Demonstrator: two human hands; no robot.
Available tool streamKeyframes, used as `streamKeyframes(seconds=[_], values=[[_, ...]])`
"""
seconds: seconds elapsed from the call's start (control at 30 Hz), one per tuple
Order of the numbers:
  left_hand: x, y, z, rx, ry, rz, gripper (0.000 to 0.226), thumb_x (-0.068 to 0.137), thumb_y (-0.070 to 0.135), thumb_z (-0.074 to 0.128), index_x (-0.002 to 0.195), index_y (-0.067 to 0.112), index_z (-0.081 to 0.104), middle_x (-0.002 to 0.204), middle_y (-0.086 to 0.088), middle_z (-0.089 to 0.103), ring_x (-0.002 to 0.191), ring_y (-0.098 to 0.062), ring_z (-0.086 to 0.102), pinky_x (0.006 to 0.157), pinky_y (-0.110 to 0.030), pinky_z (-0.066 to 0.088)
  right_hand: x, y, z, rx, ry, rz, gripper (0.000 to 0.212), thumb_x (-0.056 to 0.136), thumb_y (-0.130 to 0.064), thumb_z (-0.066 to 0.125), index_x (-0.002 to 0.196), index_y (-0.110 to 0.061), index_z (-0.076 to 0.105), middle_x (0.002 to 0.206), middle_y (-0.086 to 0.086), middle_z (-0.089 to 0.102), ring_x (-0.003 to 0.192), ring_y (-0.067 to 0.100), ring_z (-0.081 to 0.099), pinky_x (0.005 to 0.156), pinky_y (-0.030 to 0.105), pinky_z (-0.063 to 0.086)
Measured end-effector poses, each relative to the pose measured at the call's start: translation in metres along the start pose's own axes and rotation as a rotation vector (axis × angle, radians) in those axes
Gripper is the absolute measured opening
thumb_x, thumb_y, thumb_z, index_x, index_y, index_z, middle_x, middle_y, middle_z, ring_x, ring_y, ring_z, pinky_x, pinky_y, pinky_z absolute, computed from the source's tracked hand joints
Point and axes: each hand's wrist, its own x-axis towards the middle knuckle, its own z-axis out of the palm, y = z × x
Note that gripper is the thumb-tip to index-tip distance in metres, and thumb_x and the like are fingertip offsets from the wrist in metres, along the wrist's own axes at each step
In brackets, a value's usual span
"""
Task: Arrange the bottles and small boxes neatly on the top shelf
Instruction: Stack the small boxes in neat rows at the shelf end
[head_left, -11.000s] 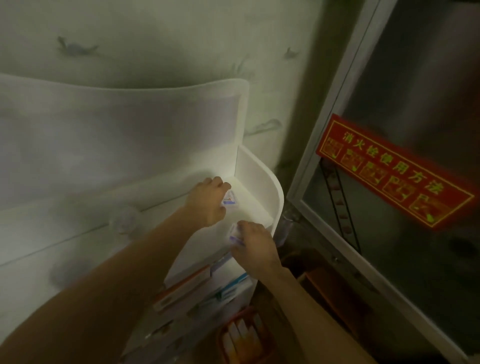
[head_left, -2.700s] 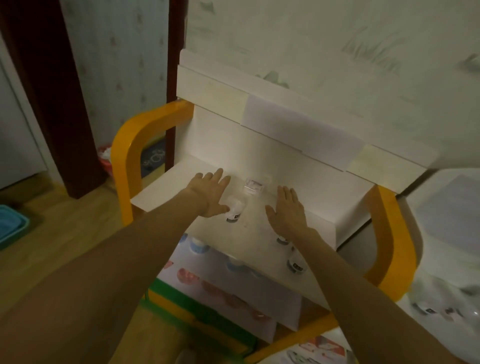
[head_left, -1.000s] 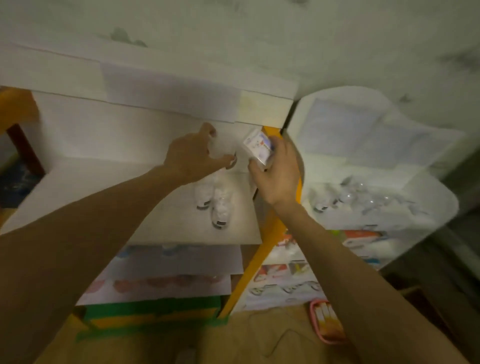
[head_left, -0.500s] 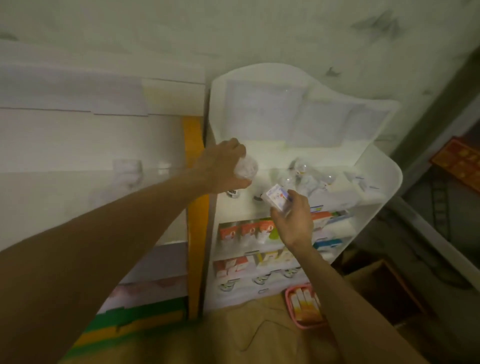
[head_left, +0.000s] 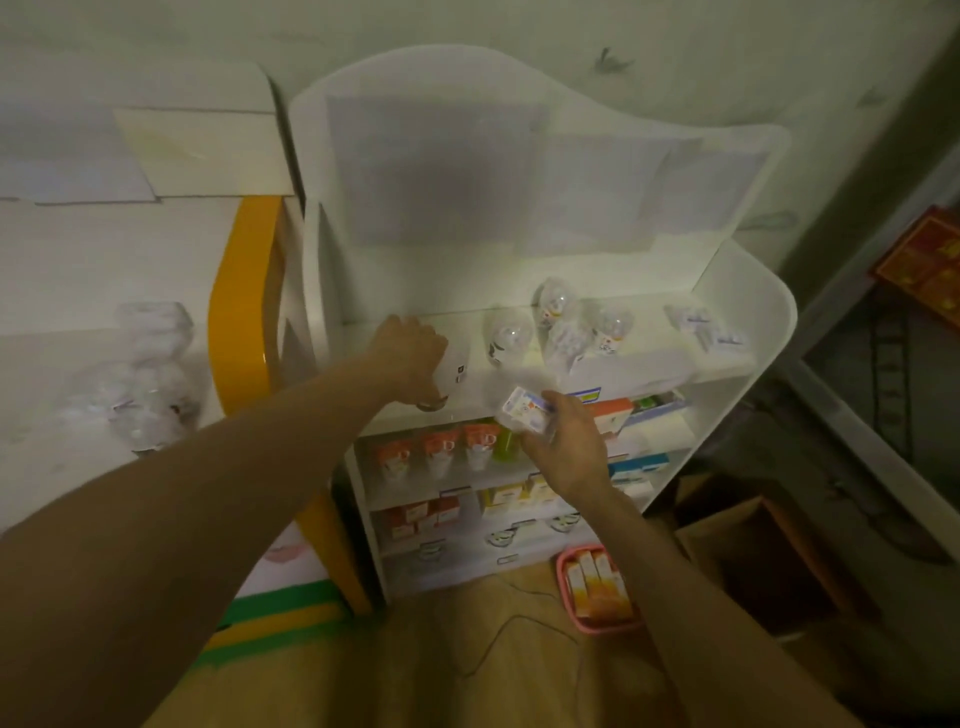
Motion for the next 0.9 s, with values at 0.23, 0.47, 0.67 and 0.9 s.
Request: streamKeyframes(seconds=[0.23, 0.47, 0.67, 0.9], values=[[0.034, 0.001, 0.028, 0.122, -0.022, 0.025, 0.059, 0.082, 0.054, 0.06, 0.129, 0.018, 0.056, 0.129, -0.007, 0.049, 0.119, -0.026, 0.045, 0.101, -0.039, 0.035, 0.024, 0.011, 0.025, 0.048, -0.033, -0.016, 0.054, 0.079, -0.039, 0.072, 0.128, -0.025, 0.054, 0.117, -0.004, 0.059, 0.109, 0.018, 0.056, 0.088, 0.042, 0.052], [0.066, -0.007, 0.042, 0.208, -0.015, 0.012, 0.068, 0.083, 0.059, 0.055, 0.136, 0.016, 0.051, 0.144, -0.012, 0.04, 0.135, -0.029, 0.032, 0.113, -0.044, 0.025, 0.051, 0.016, 0.036, 0.04, -0.053, -0.063, 0.06, 0.081, -0.037, 0.075, 0.134, -0.023, 0.05, 0.124, -0.006, 0.057, 0.113, 0.014, 0.051, 0.09, 0.031, 0.047], [0.084, -0.022, 0.043, 0.122, -0.046, -0.018, 0.078, 0.078, 0.059, 0.062, 0.139, 0.013, 0.045, 0.143, -0.011, 0.04, 0.136, -0.03, 0.031, 0.115, -0.046, 0.022, 0.07, 0.015, 0.038, -0.004, -0.051, -0.095, 0.061, 0.082, -0.038, 0.075, 0.135, -0.02, 0.05, 0.126, -0.002, 0.058, 0.113, 0.016, 0.051, 0.084, 0.025, 0.041], [0.109, -0.037, 0.024, -0.086, -0.101, 0.029, 0.105, 0.075, 0.081, 0.053, 0.152, 0.013, 0.027, 0.159, -0.014, 0.02, 0.145, -0.033, 0.017, 0.12, -0.05, 0.012, 0.083, 0.007, 0.032, -0.011, -0.057, -0.031, 0.065, 0.084, -0.034, 0.073, 0.14, -0.02, 0.045, 0.129, -0.001, 0.055, 0.118, 0.017, 0.051, 0.094, 0.033, 0.047]])
